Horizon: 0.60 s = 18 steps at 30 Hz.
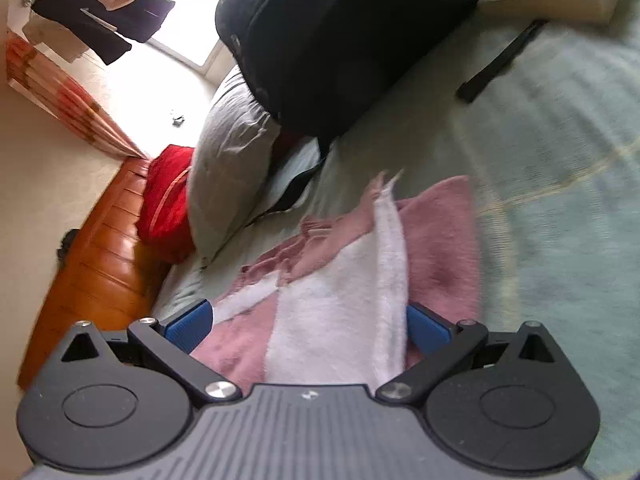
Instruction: Fold clothes
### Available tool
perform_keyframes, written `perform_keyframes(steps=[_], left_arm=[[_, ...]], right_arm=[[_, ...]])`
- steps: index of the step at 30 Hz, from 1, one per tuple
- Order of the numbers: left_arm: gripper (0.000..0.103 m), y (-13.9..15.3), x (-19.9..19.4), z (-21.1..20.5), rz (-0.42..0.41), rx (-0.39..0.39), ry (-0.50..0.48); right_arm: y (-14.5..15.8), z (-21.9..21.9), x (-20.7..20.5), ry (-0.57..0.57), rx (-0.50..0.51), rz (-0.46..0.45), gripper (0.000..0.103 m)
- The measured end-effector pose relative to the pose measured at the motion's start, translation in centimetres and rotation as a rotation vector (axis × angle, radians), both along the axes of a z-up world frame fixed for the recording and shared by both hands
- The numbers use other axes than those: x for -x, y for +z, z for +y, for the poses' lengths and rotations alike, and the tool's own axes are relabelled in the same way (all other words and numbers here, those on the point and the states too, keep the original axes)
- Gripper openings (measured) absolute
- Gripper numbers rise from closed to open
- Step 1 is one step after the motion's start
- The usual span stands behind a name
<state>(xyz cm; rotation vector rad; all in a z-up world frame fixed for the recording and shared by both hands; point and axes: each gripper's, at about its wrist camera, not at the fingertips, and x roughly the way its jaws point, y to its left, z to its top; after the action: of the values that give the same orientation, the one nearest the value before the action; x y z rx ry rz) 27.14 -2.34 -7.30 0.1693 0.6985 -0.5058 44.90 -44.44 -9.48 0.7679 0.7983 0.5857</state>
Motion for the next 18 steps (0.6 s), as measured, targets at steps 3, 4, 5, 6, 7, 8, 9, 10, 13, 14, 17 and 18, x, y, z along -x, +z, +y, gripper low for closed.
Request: perform_keyframes(steps=[3,4,5,6,7,8,9,10,13,14,17,18], left_arm=[[0.102,0.3,0.3,-0.9,-0.024,-0.018,-0.021],[0.102,0.3,0.4,-1.2,-0.03,-0.025,-0.028],[0.102,0.2,0.5,-1.5,-0.031,-0.028,-0.037],[0.102,0.1,0.6,-1.7,-0.03,-0.03,-0.044],[0.102,0.0,0.7,-1.9,-0.026,-0.03,-0.049],[0.102,-0.1,0.7,-2.0,-0.022,-0.032,-0.054],[0.102,-0.3,0.7,-2.1,-0.02,-0.035,-0.058],[0.102,-0.4,0.8,-2.2,-0.018,-0.039,-0.062],[0.102,-0.7,0.8,-2.3,-0.011,-0.048,-0.063],[0.102,-0.8,0.8,-2.4,-0.009,-0.05,-0.062],[0.102,-1.0,0.9,-2.5,-0.001,-0.057,-0.062],[0.102,-1.1,0.9,-2.5,0.001,-0.059,-0.062]], right_arm=[[-0.5,0.3,-0.7,0.017,-0.031,0.0,0.103],[-0.7,0.4,-0.9,0.022,-0.042,0.001,0.103],[-0.9,0.5,-1.2,0.028,-0.052,0.001,0.103],[-1.1,0.6,-1.4,0.033,-0.063,0.001,0.103],[-1.2,0.7,-1.7,0.039,-0.073,0.001,0.103],[-1.4,0.8,-1.9,0.045,-0.084,0.001,0.102],[-1.6,0.9,-2.1,0.05,-0.094,0.001,0.102],[-1.8,1.0,-2.4,0.056,-0.105,0.002,0.102],[-2.2,1.7,-3.1,0.07,-0.065,0.007,0.092],[-2.9,1.6,-3.3,0.055,-0.048,0.02,0.079],[-4.6,0.7,-3.7,0.018,-0.035,0.056,0.037],[-5.2,0.0,-3.7,0.006,-0.05,0.074,0.009]])
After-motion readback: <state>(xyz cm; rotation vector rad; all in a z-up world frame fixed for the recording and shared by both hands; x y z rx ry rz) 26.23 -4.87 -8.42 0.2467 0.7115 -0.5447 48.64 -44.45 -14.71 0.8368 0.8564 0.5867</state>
